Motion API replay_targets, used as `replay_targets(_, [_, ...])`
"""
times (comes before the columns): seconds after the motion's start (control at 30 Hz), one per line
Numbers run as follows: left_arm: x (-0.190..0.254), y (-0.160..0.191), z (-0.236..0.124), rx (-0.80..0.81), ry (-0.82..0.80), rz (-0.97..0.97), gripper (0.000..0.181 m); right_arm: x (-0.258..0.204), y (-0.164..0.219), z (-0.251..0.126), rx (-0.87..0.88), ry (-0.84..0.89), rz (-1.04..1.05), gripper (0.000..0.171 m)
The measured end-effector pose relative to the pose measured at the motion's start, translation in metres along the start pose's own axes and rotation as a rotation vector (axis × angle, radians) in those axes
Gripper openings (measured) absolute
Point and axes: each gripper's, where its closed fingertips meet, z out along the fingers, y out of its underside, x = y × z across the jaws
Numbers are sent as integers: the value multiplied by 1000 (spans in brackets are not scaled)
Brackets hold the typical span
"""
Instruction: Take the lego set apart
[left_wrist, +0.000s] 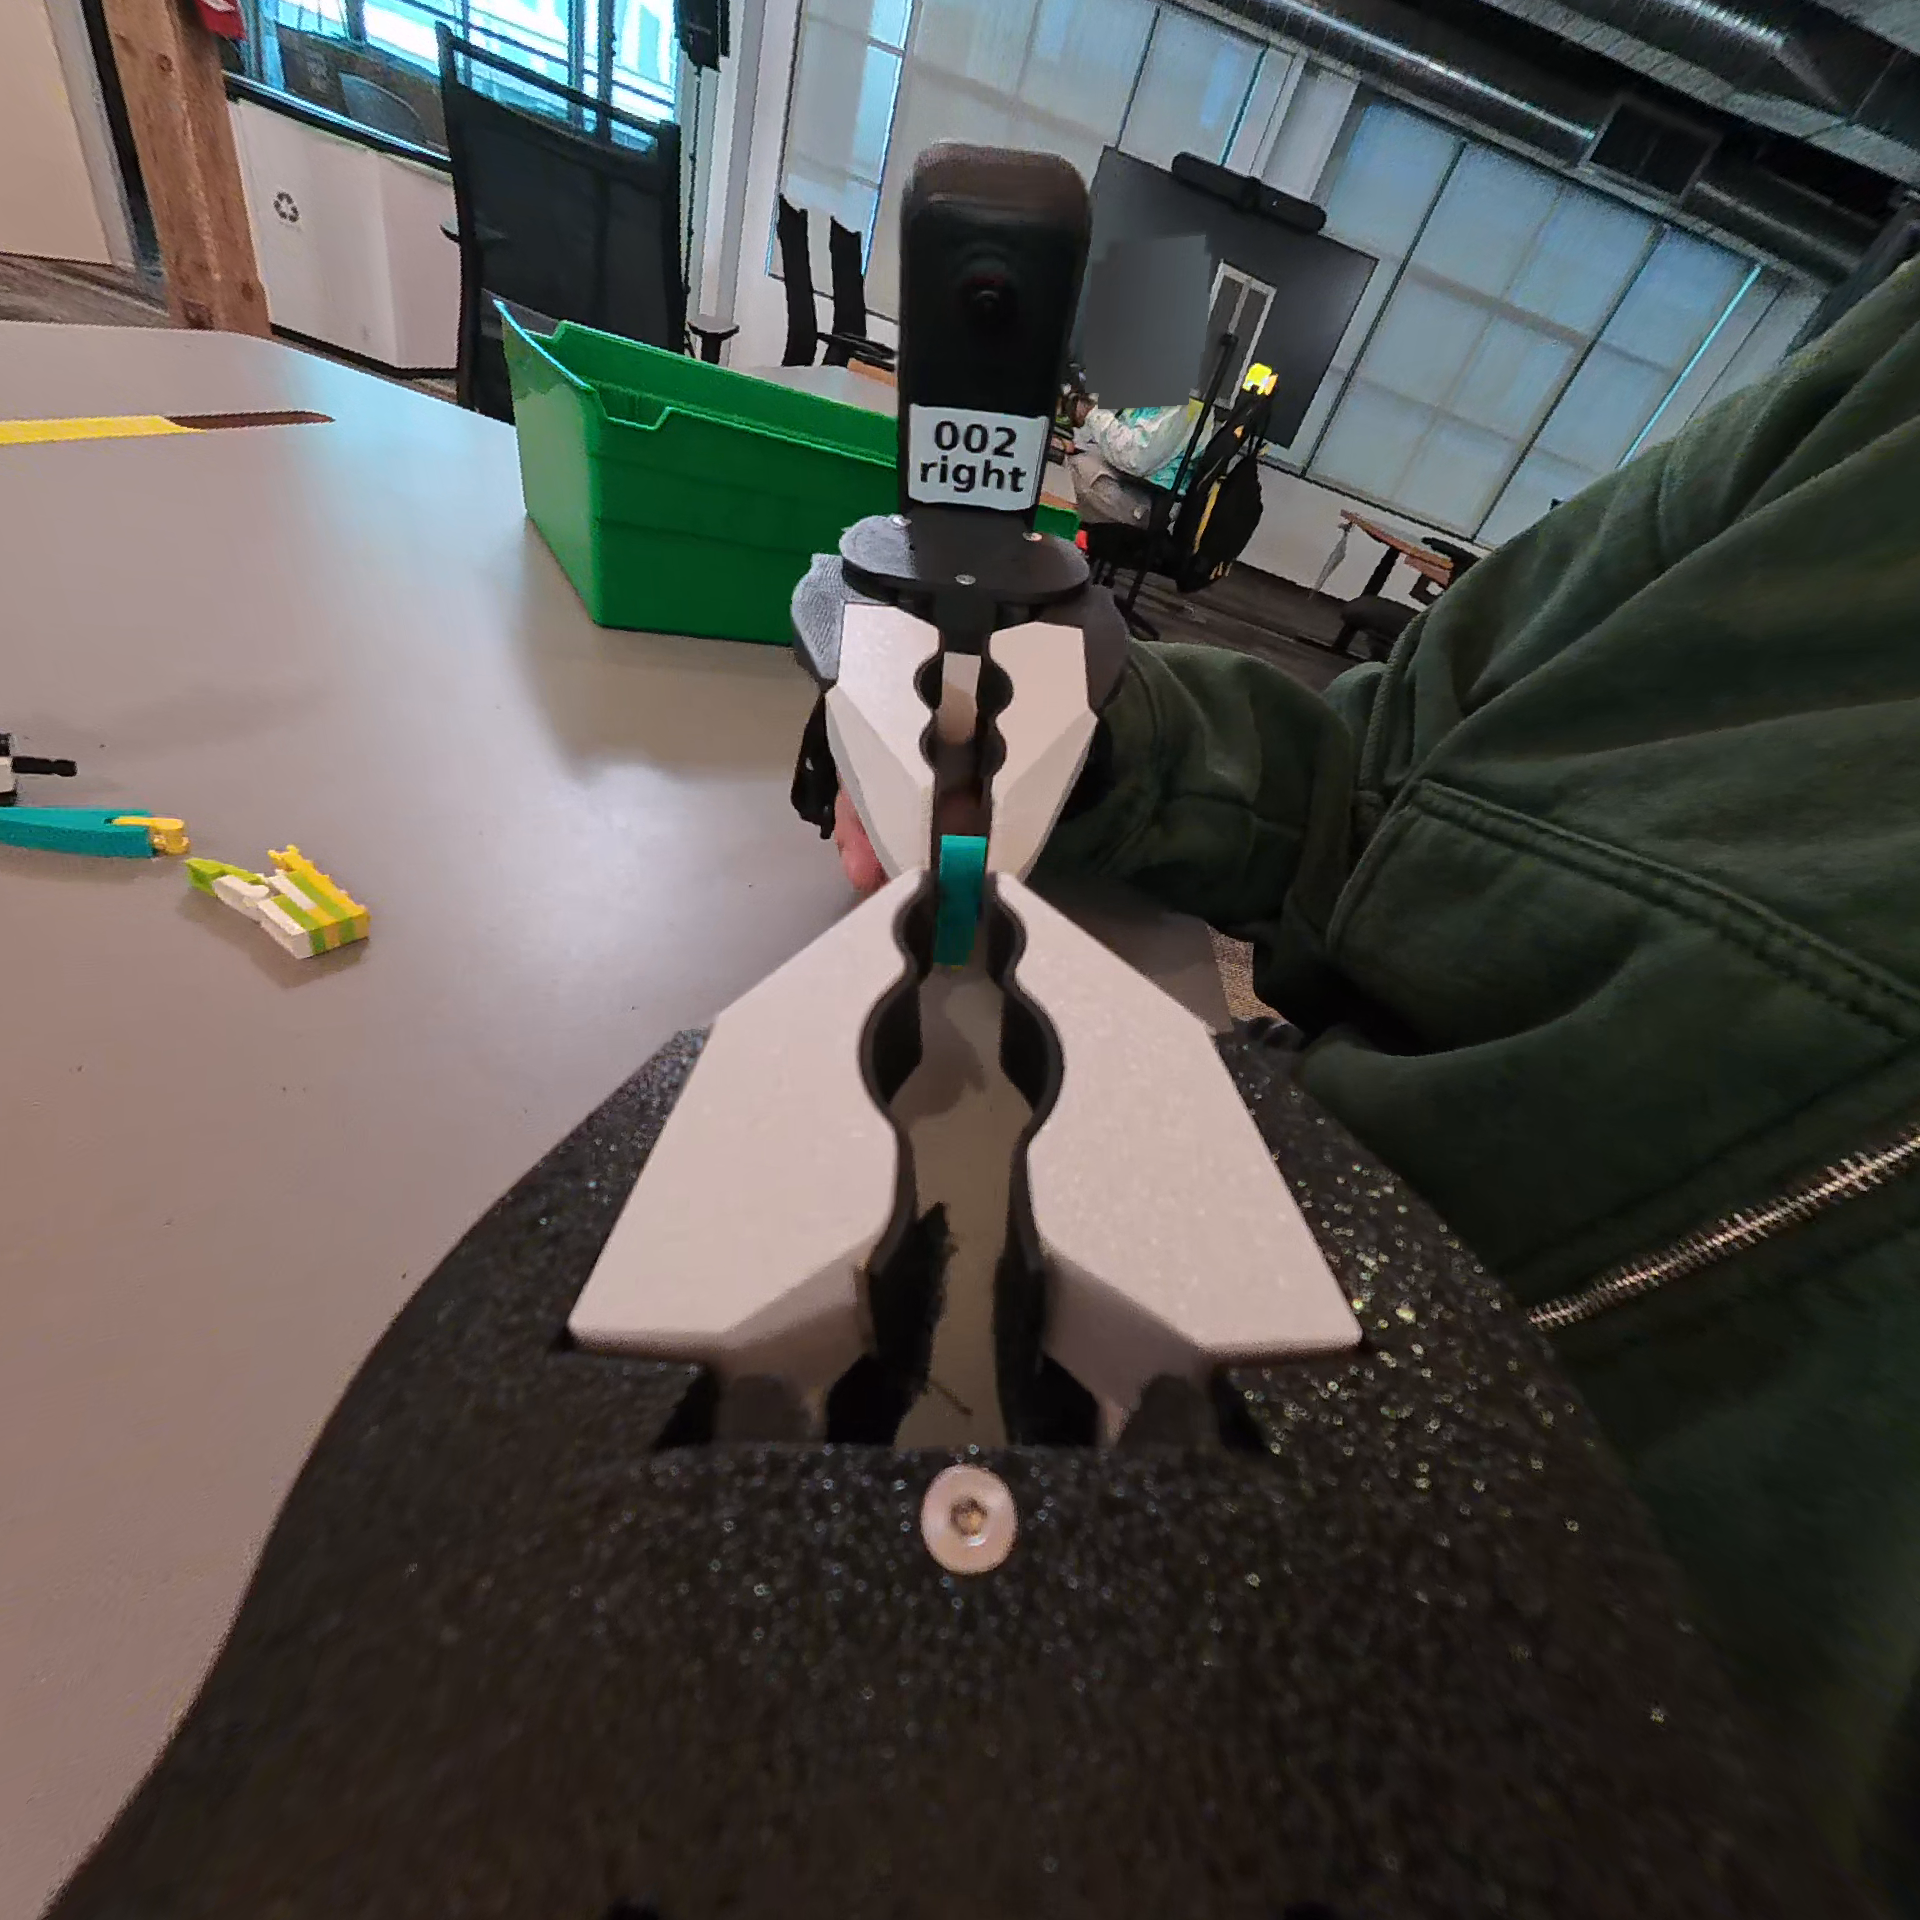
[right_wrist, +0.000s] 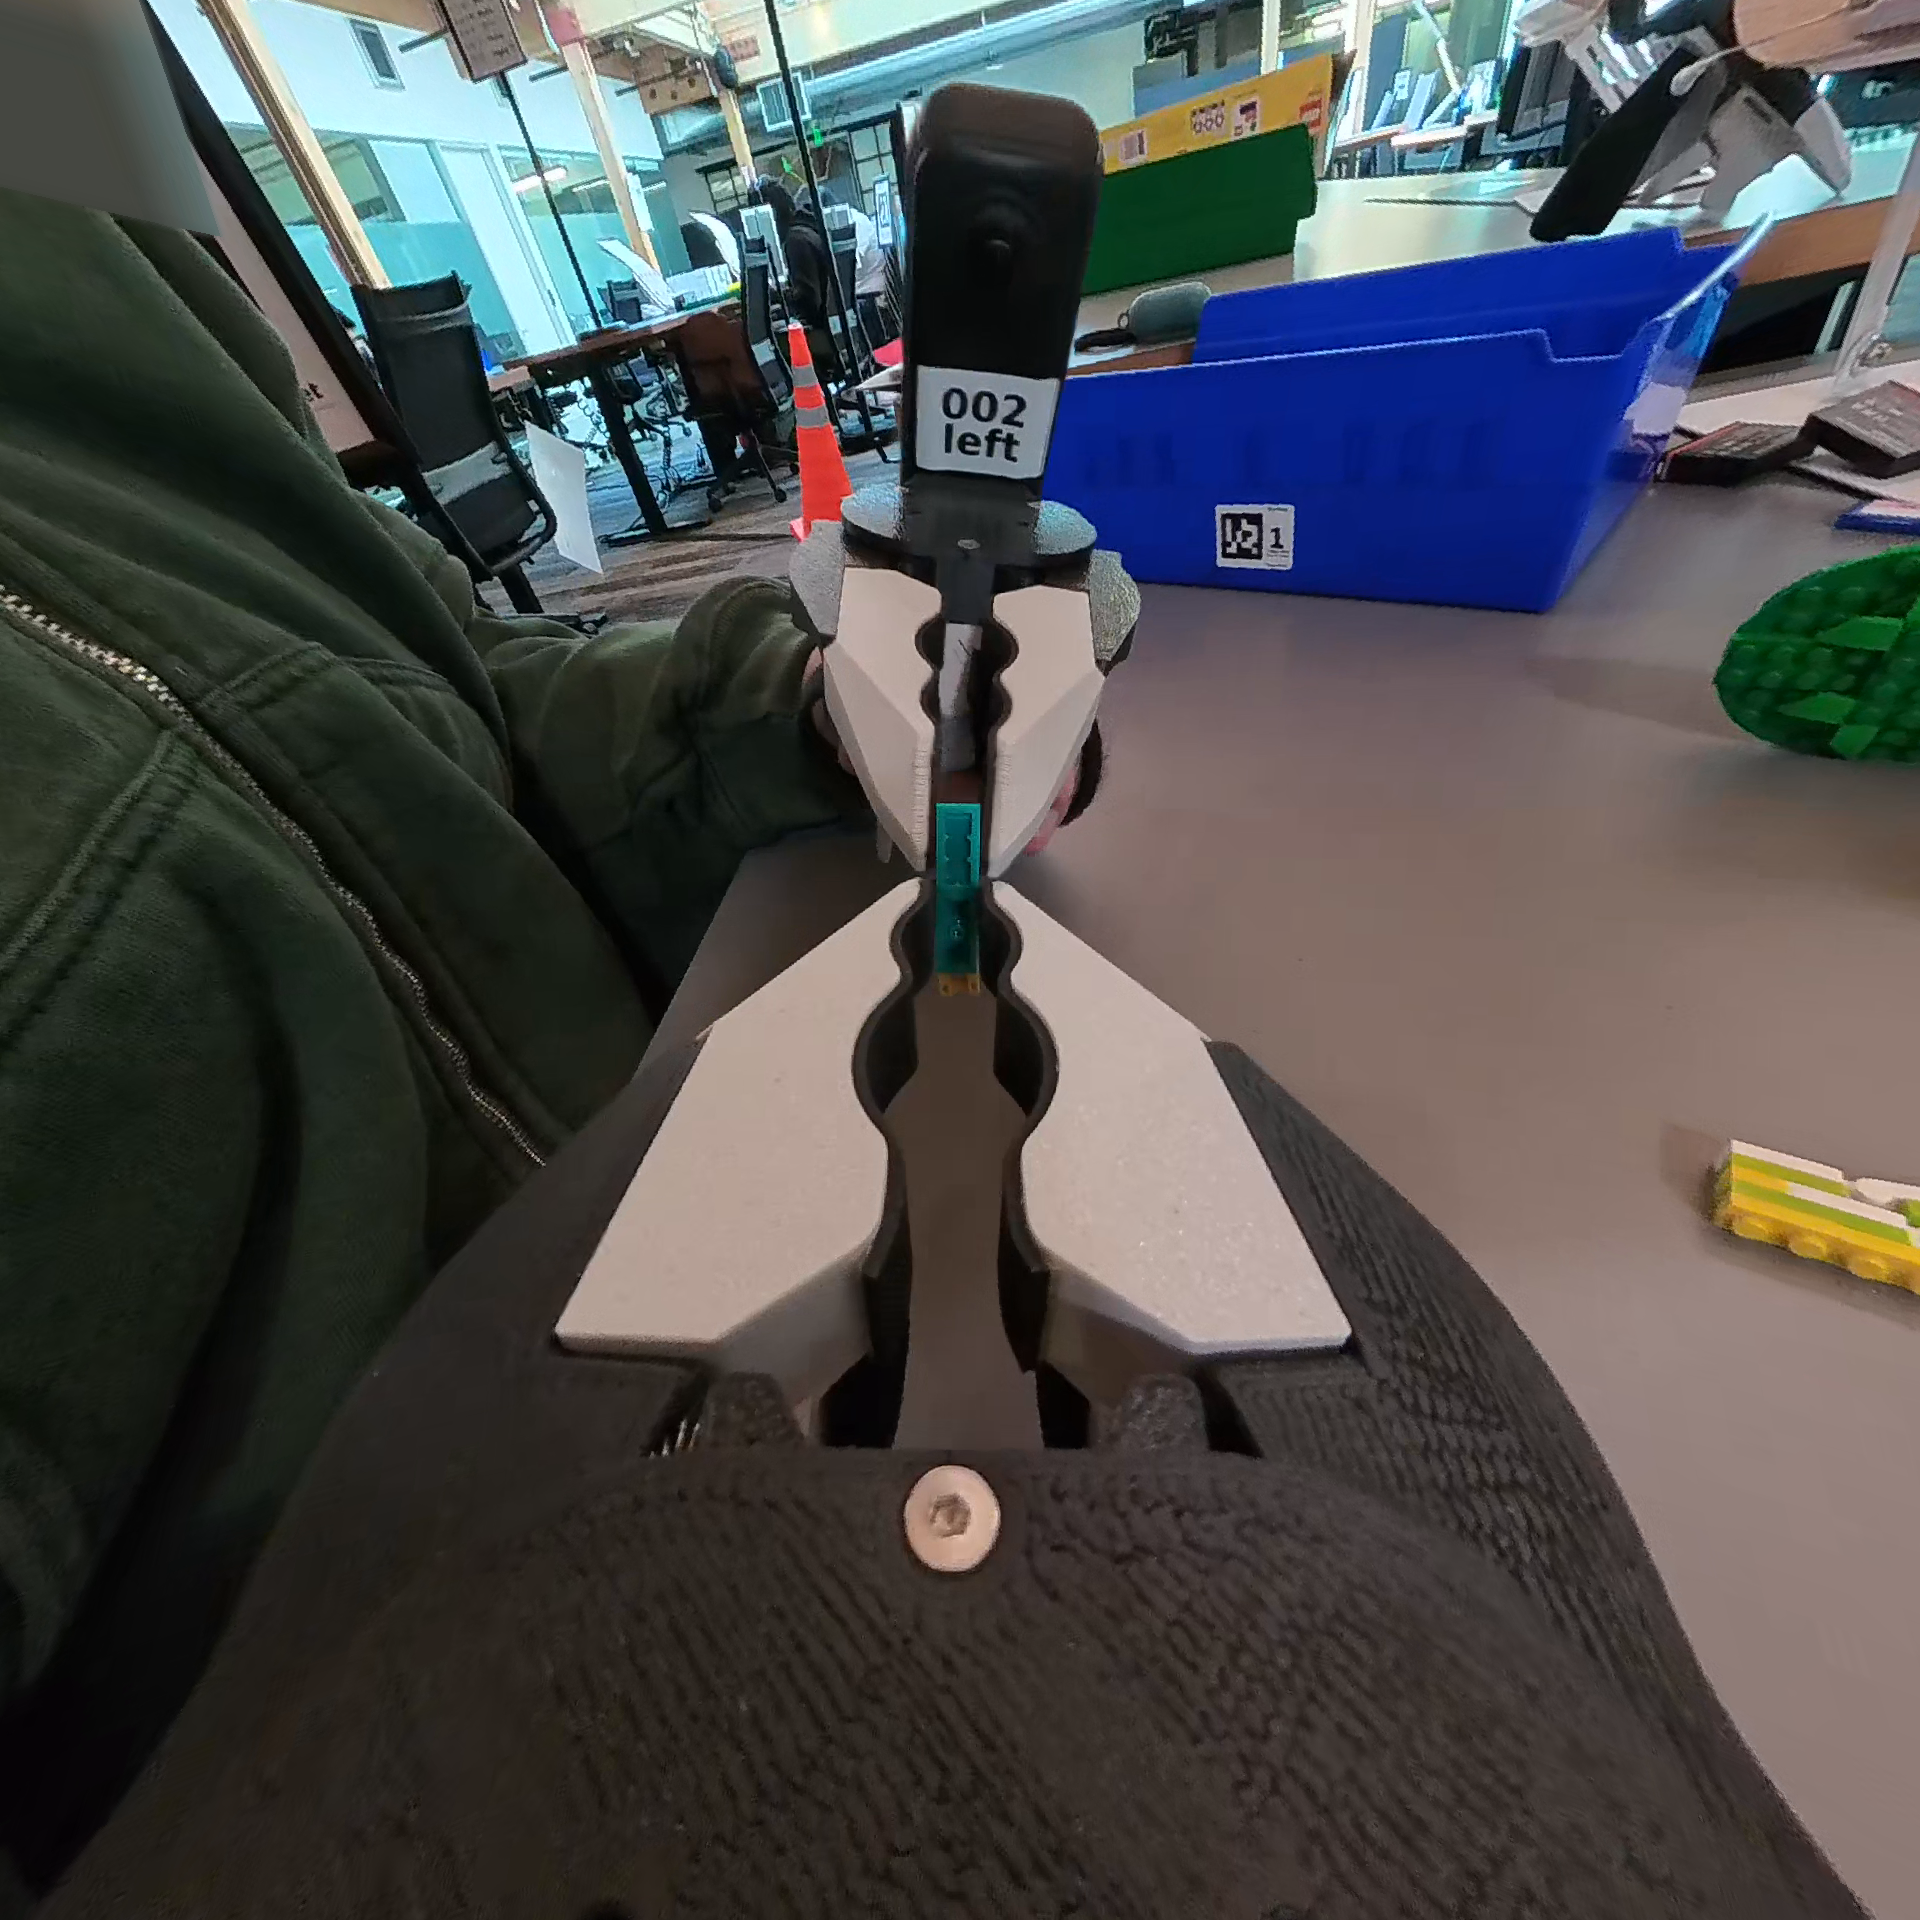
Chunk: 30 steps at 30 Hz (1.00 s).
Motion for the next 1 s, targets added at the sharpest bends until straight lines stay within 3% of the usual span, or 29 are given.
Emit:
replay_targets(0.2, [-2, 5, -1, -35, -26, 25, 6, -1, 4, 2, -26, 19, -49, 11])
replay_targets(0.73, [3, 12, -5, -176, -75, 144, 6, -4, 5, 0, -53, 24, -132, 5])
replay_targets(0.8, [-17, 22, -24, -240, -190, 164, 5, 3, 2, -11, -31, 60, -129, 5])
replay_targets(0.9, [-28, -1, -68, -64, -251, 62, 5, 20, -14, -45, 75, 148, -89, 5])
replay_targets(1.0, [-27, 0, -63, -87, -250, 46, 5, 26, -23, -39, 153, 147, -24, 5])
